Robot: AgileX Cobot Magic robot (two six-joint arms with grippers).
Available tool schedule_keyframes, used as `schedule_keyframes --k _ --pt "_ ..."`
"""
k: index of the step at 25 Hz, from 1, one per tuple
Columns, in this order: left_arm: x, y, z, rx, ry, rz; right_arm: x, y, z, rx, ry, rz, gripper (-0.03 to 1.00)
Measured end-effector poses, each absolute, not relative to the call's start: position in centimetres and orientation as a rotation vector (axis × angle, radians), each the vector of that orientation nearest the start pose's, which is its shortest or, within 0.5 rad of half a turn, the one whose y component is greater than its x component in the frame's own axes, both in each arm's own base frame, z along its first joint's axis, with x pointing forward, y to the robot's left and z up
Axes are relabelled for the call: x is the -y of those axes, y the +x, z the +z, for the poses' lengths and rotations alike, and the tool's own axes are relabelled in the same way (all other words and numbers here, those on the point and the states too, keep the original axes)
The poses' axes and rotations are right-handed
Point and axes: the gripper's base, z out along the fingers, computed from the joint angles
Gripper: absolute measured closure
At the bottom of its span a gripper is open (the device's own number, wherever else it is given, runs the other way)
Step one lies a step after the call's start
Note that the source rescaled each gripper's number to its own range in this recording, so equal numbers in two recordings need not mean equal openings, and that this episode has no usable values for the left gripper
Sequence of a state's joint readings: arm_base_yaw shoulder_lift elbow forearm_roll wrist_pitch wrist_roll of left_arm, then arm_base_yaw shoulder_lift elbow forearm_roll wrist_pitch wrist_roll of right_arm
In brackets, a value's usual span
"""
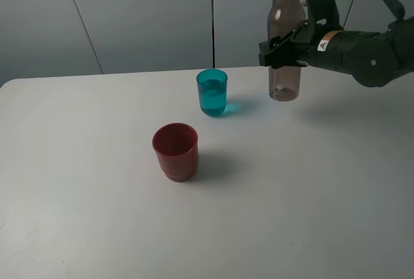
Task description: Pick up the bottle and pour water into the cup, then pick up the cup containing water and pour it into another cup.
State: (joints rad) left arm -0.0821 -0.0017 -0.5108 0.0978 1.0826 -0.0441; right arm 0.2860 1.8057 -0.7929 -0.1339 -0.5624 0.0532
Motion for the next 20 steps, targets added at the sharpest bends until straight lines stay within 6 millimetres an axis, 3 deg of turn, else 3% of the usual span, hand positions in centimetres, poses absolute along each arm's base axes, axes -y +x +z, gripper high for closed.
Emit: schedule_keyframes --k 5,20 --pt "-0.8 -0.7 27.9 -2.050 0.034 0.040 -9.6 33.4 15.1 -1.871 -0.274 0.167 0.92" --pt "-0.8 -0.7 27.9 -2.050 0.034 0.040 -7.8 34.5 11.5 -1.768 -0.061 0.018 0.92"
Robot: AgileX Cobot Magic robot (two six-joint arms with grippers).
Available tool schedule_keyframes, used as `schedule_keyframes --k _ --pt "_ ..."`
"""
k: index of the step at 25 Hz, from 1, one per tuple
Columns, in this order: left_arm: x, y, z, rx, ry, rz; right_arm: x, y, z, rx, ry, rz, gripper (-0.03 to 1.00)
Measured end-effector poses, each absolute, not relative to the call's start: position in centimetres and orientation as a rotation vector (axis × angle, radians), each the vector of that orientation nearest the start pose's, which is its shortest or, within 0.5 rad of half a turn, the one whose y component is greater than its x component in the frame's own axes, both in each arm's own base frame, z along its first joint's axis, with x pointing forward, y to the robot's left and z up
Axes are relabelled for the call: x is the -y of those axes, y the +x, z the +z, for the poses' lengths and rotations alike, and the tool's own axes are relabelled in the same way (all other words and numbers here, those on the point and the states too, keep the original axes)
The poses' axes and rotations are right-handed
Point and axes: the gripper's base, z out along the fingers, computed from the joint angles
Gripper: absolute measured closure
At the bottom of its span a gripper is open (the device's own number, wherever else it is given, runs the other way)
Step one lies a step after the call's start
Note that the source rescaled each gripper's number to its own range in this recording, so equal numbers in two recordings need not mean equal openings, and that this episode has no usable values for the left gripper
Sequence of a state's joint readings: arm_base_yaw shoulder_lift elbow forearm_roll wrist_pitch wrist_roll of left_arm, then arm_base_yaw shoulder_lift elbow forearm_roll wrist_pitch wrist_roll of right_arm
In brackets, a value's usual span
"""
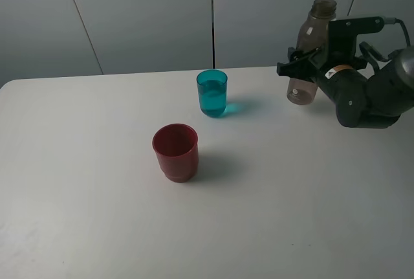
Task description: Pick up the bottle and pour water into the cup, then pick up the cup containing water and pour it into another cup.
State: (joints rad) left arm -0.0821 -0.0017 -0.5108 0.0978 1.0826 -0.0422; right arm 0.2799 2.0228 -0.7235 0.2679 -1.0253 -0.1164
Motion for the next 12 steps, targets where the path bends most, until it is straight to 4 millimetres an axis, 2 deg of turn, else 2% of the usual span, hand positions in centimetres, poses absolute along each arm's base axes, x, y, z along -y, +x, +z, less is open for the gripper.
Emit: schedule_keyframes --k 5,12 --pt "-0.8 -0.7 27.9 -2.050 0.034 0.040 -7.7 34.5 9.9 -1.795 -0.059 -0.002 0.92" --pt "-0.8 -0.7 27.9 -2.050 0.034 0.040 -7.6 34.5 9.5 -1.806 -0.062 -0.004 0.92"
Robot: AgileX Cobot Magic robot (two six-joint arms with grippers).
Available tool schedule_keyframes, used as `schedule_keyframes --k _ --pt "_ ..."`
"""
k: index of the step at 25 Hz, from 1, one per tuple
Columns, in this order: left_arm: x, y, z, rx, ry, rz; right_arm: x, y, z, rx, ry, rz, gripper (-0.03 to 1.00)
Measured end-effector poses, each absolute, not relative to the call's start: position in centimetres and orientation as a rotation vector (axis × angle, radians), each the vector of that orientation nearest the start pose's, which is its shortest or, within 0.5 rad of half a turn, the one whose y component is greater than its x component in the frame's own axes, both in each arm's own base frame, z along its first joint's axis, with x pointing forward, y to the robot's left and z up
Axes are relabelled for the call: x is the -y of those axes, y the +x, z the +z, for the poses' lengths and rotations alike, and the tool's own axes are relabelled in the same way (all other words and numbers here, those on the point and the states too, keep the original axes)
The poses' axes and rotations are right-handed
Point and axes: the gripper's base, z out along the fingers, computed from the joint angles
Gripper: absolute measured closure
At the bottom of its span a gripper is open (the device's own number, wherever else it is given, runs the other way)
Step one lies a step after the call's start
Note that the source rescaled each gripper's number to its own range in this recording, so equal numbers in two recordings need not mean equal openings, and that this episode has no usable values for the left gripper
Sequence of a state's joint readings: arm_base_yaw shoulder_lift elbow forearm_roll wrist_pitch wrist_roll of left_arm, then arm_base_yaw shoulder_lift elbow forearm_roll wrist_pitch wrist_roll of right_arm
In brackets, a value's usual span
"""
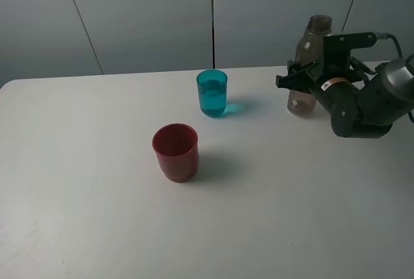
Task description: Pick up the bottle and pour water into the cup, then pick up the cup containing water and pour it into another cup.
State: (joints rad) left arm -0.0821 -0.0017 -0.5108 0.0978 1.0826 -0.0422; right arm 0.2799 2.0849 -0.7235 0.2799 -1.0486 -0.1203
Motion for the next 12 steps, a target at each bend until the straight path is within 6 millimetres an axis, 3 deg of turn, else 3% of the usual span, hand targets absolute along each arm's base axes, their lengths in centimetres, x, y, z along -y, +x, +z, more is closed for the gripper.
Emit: schedule_keyframes --k 10,11,12 --pt "-0.84 -0.69 27.88 -2.050 0.034 0.040 -7.64 34.46 8.78 -1.829 -0.064 -0.007 0.91" --pt "-0.84 -0.69 27.88 -2.050 0.034 0.040 -7.64 34.45 8.73 -1.830 -0.065 -0.007 0.83" --pt "-0.84 -0.69 27.88 -2.050 0.034 0.040 -7.66 34.45 8.73 -1.830 -0.067 -0.006 0.68"
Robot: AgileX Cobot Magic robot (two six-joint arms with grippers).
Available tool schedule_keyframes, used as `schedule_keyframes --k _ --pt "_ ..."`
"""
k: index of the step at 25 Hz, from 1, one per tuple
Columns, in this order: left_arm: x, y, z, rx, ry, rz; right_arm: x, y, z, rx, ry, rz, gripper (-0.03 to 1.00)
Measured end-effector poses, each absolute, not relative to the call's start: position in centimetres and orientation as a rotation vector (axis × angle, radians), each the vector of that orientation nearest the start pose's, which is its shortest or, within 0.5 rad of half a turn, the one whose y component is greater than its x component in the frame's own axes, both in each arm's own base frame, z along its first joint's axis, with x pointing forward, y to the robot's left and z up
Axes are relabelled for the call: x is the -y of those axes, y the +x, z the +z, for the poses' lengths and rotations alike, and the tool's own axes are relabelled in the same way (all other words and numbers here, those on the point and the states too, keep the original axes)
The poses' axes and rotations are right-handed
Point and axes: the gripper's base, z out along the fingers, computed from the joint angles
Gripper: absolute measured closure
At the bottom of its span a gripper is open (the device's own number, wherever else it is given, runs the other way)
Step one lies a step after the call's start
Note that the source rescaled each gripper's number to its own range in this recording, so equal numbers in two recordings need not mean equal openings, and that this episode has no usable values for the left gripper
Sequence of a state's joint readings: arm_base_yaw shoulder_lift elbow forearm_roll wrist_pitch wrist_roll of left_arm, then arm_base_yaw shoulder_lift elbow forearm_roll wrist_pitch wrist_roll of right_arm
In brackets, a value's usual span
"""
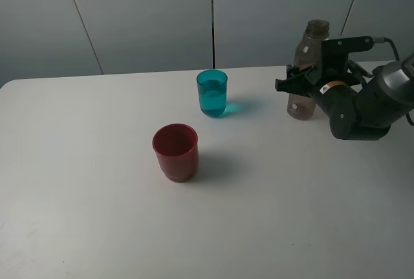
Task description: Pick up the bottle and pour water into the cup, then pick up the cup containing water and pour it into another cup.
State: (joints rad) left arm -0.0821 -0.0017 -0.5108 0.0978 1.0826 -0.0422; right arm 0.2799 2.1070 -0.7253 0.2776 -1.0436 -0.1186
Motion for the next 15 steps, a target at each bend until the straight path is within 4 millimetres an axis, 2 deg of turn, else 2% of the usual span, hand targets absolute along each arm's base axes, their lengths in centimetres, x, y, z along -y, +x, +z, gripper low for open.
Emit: schedule_keyframes --k 2,3,5,7,15 --pt "-0.8 -0.7 27.9 -2.050 0.032 0.038 -7.7 34.4 8.7 -1.830 -0.067 -0.006 0.17" --pt "-0.8 -0.7 27.9 -2.050 0.032 0.038 -7.7 34.4 8.7 -1.832 -0.068 -0.006 0.05" --pt "-0.8 -0.7 27.9 -2.050 0.032 0.038 -7.6 34.5 8.9 -1.829 -0.064 -0.006 -0.02" --pt "-0.8 -0.7 27.9 -2.050 0.032 0.038 -7.6 34.4 9.6 -1.816 -0.061 -0.001 -0.03" --pt "-0.8 -0.7 27.9 -2.050 0.032 0.038 -7.5 34.0 16.6 -1.643 -0.021 0.040 -0.03"
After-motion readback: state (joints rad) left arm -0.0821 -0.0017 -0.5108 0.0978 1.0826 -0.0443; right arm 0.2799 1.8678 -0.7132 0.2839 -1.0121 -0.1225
